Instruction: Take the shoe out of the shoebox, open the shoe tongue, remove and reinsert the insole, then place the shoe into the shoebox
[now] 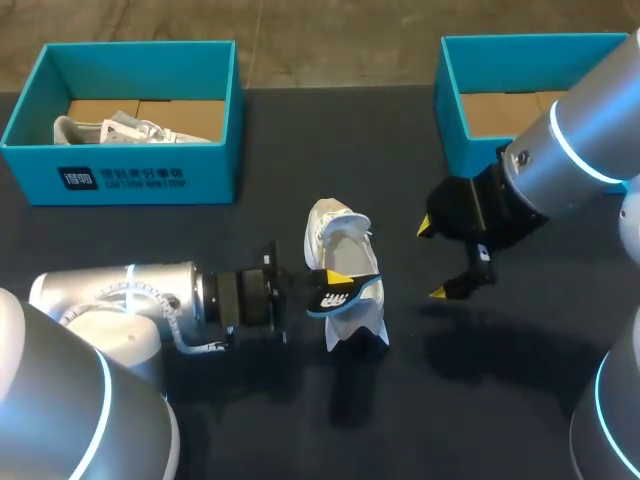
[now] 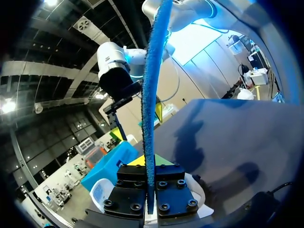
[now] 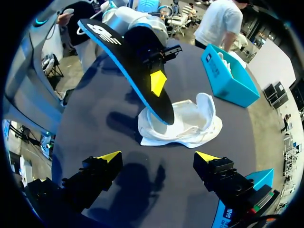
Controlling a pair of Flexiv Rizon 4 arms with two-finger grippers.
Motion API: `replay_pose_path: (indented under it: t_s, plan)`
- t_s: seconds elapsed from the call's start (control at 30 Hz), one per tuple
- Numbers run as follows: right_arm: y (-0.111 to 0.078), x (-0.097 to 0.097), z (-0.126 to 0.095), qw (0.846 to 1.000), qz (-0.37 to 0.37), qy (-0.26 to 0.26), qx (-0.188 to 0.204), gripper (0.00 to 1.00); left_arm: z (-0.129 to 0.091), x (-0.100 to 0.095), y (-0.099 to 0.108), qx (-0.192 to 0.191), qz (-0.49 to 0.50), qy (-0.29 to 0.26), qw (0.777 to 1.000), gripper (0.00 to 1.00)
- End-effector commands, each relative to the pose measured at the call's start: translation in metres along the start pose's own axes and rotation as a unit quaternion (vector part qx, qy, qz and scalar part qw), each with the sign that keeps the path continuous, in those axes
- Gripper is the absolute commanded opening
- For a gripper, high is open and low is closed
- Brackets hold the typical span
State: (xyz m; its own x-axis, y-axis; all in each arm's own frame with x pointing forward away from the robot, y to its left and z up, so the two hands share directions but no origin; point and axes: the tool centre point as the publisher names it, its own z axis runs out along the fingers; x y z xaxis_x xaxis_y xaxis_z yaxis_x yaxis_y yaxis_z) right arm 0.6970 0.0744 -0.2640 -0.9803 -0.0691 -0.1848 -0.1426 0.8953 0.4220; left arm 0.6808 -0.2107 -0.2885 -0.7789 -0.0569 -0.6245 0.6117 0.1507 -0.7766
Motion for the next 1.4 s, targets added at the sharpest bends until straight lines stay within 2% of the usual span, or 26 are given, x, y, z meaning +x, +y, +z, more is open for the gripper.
replay_pose_path:
  t_s: [0.03, 0.6, 1.4]
  plan:
    - [0.0, 0.001, 0.001, 1.0, -0.001, -0.001, -0.001, 1.0, 0.003, -0.002, 0.008, 0.004, 0.006, 0.014, 1.0, 0.0]
    - [0.0, 0.001, 0.001, 1.0, -0.001, -0.001, -0.001, 1.0, 0.006, -0.003, 0.035, -0.001, 0.0, 0.031, 1.0, 0.0]
    - [0.0, 0.001, 0.001, 1.0, -0.001, -0.001, -0.001, 1.0, 0.018, -0.002, 0.065, -0.033, 0.025, 0.046, 0.998, 0.0]
